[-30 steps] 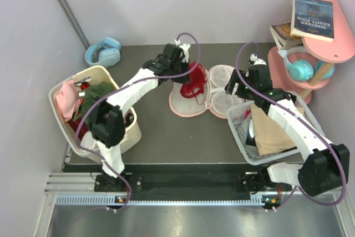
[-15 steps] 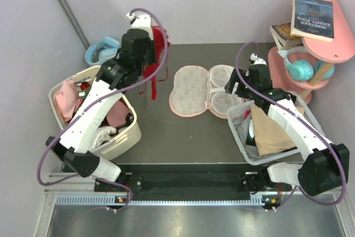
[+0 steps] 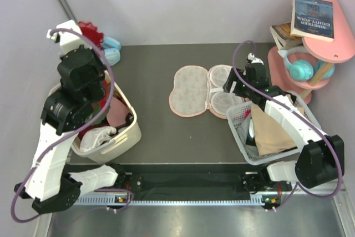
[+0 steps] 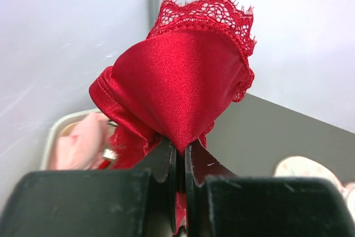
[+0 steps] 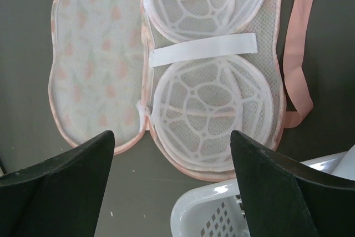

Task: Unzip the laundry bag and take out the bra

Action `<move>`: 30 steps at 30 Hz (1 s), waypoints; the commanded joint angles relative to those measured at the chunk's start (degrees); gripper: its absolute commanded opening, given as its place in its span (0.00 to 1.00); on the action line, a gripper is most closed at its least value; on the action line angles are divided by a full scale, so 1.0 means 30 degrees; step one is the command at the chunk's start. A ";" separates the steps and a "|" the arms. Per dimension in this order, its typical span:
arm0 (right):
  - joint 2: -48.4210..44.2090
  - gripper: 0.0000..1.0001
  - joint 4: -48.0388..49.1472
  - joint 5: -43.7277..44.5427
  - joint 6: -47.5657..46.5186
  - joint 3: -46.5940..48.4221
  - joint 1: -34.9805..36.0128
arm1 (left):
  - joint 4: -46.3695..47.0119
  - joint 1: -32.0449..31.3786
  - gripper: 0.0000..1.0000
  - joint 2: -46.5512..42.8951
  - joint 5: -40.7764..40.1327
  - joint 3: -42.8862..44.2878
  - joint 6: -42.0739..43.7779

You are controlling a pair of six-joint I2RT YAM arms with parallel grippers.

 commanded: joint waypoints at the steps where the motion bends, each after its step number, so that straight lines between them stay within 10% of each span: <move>1: 0.0171 0.84 0.1056 -0.0187 0.0302 0.1322 -0.0163 | -0.0616 0.0013 0.00 -0.1395 -0.2594 -0.1649 -0.0062; 8: 0.0319 0.84 0.1173 -0.0481 0.0479 0.1469 -0.0105 | -0.2281 0.0013 0.03 -0.3331 -0.1748 -0.4962 -0.3699; 13: 0.0377 0.84 0.1027 -0.0510 0.0420 0.1469 -0.0105 | -0.3018 0.0013 0.29 -0.3536 -0.1747 -0.5518 -0.4549; 20: 0.0202 0.84 0.0968 -0.0481 0.0420 0.1323 -0.0046 | -0.4013 0.0013 0.38 -0.4560 -0.1747 -0.5988 -0.6160; 30: 0.0348 0.84 0.0968 -0.0598 0.0390 0.1440 0.0012 | -0.5304 0.0042 0.97 -0.5352 -0.1746 -0.6223 -0.7743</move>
